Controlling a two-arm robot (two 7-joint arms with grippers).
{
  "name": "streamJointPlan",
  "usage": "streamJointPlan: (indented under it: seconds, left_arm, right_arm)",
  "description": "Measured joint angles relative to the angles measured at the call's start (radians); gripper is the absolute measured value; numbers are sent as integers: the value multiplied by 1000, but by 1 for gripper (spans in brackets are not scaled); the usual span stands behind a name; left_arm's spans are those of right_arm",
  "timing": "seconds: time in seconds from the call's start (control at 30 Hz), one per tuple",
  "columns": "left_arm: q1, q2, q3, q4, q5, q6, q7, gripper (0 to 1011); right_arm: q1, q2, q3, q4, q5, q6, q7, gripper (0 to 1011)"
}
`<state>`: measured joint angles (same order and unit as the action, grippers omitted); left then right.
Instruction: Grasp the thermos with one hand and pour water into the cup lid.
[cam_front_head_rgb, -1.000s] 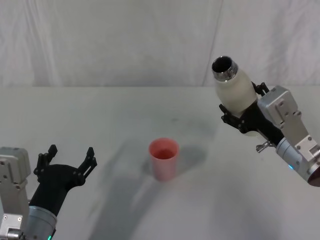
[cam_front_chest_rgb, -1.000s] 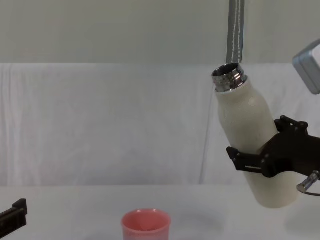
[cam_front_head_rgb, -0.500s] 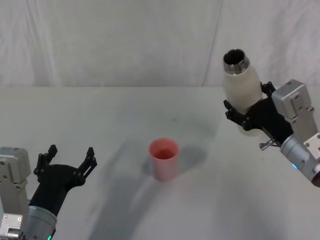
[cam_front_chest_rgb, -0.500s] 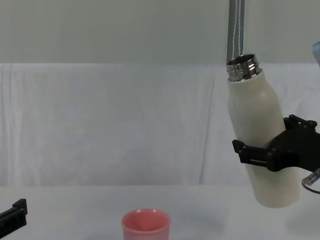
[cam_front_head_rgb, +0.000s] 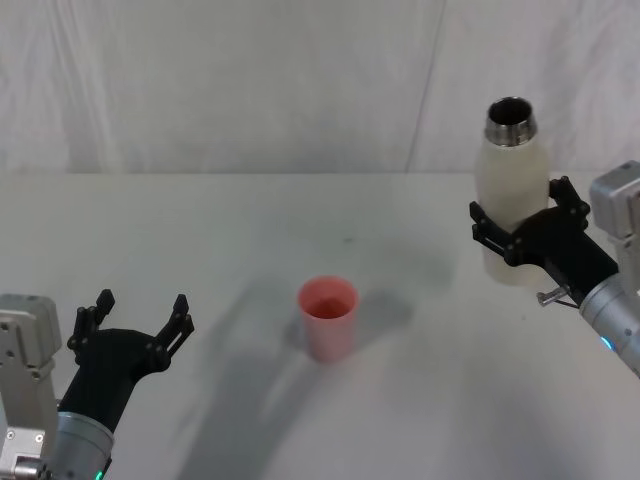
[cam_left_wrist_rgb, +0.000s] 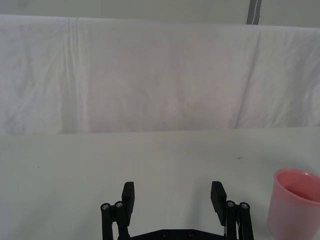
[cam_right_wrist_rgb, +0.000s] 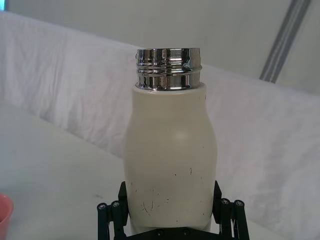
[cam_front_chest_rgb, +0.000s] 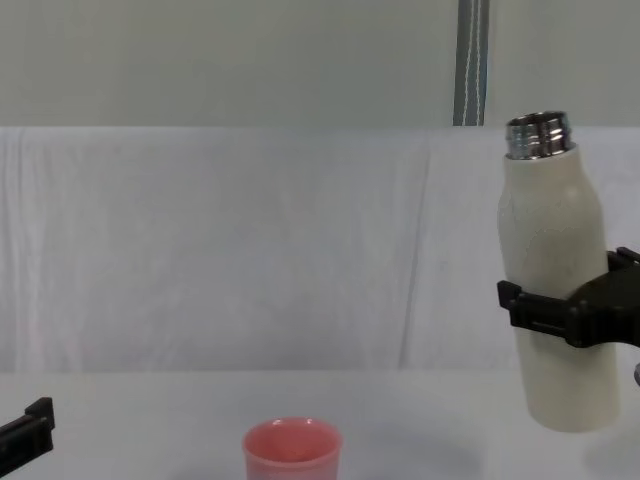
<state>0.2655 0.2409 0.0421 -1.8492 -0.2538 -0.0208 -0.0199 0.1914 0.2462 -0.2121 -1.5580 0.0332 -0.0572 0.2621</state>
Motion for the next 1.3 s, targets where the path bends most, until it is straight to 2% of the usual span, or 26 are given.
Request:
streamJointPlan:
  seconds: [0.13,0.37,1.03,1.3]
  left_arm:
    - [0,0,0,0,0,0,0,1001]
    - [0,0,0,0,0,0,0,1001]
    - [0,0,0,0,0,0,0,1001]
    - [0,0,0,0,0,0,0,1001]
  right_arm:
    - [-15,-14,21,8,44,-1,-7,950]
    - [-32,-26,39,32,85,-23,-16,950]
    - [-73,-47,72,61,138,-55,-39,950]
    - [-84,-49,76,66,140,-60,-42,950]
